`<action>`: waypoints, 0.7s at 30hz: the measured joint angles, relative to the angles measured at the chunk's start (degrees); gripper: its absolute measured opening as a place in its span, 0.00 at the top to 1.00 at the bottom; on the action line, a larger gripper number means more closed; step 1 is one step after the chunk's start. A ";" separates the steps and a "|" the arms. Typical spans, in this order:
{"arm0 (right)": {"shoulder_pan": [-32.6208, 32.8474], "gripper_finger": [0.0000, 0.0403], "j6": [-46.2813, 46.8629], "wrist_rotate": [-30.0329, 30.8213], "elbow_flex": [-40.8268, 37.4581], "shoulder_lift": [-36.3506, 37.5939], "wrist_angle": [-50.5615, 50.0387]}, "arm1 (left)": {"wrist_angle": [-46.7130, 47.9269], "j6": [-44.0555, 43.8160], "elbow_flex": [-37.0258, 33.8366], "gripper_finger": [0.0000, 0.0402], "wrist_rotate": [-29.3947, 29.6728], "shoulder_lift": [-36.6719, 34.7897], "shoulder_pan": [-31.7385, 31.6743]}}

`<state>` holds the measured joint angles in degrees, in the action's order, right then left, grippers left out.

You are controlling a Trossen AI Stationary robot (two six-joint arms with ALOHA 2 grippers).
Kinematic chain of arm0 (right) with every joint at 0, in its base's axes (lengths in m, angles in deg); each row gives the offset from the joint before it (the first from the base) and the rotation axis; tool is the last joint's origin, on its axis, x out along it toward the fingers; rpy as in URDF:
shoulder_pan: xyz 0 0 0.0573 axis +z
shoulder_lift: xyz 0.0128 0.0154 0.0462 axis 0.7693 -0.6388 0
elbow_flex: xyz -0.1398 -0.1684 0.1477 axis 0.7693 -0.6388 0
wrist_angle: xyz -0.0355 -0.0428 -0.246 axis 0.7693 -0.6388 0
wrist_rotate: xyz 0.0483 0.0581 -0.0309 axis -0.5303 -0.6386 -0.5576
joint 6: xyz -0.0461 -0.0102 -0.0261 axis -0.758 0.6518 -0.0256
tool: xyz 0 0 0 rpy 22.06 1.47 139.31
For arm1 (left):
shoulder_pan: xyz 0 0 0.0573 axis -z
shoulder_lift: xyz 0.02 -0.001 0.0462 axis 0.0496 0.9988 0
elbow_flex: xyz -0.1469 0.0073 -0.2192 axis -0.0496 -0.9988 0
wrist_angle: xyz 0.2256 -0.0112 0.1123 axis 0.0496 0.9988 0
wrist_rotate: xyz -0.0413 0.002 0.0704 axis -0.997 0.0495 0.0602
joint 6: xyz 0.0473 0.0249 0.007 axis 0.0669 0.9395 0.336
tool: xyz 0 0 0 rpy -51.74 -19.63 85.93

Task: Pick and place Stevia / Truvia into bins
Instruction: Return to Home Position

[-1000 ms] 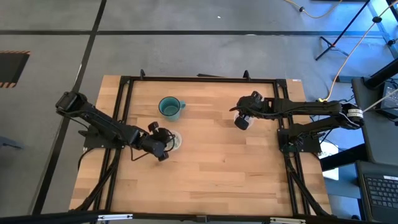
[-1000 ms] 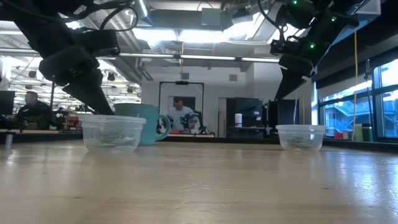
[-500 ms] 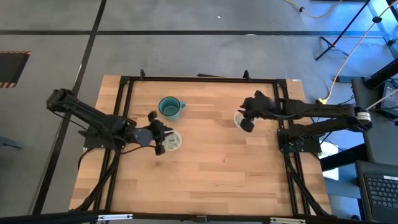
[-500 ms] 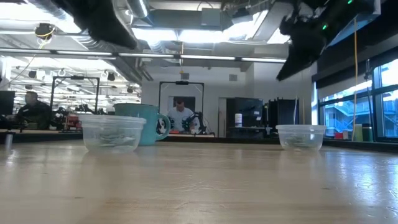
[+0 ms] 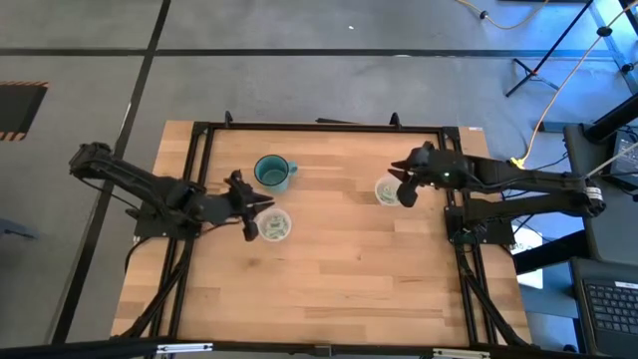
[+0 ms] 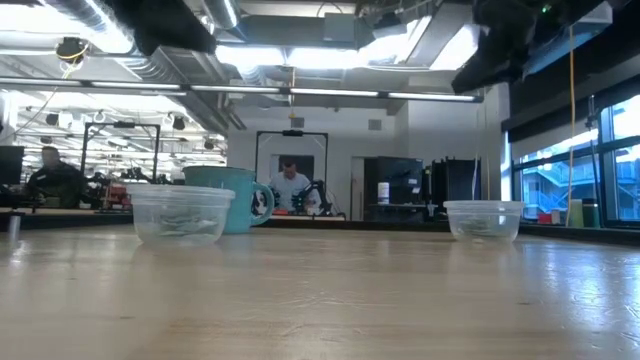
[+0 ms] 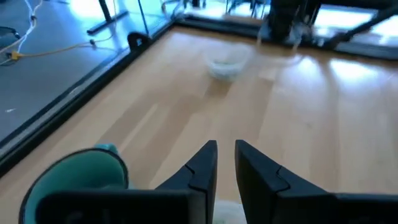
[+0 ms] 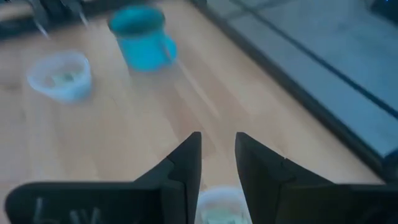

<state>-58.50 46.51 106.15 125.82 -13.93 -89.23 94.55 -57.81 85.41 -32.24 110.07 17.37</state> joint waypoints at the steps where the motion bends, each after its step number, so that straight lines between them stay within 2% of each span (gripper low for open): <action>1: 0.00 0.75 -0.40 0.00 -0.18 0.92 1.12 | -0.08 -0.01 0.00 0.88 -0.59 -1.28 -0.26; 8: 0.00 0.75 -2.26 -0.04 -6.03 12.75 7.50 | -3.83 2.94 -3.01 0.87 -4.17 -12.47 -1.83; 11: 0.00 0.75 -2.28 -0.06 -8.85 18.27 9.99 | -7.34 5.50 -5.52 0.87 -8.23 -18.05 -2.64; 21: 0.00 0.75 -3.90 -0.21 -14.13 31.57 10.68 | -8.51 8.15 -15.13 0.87 -17.37 -35.45 -4.45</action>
<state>-58.50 42.61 105.93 111.69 17.64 -78.55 86.04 -49.66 70.28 -49.61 74.62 12.92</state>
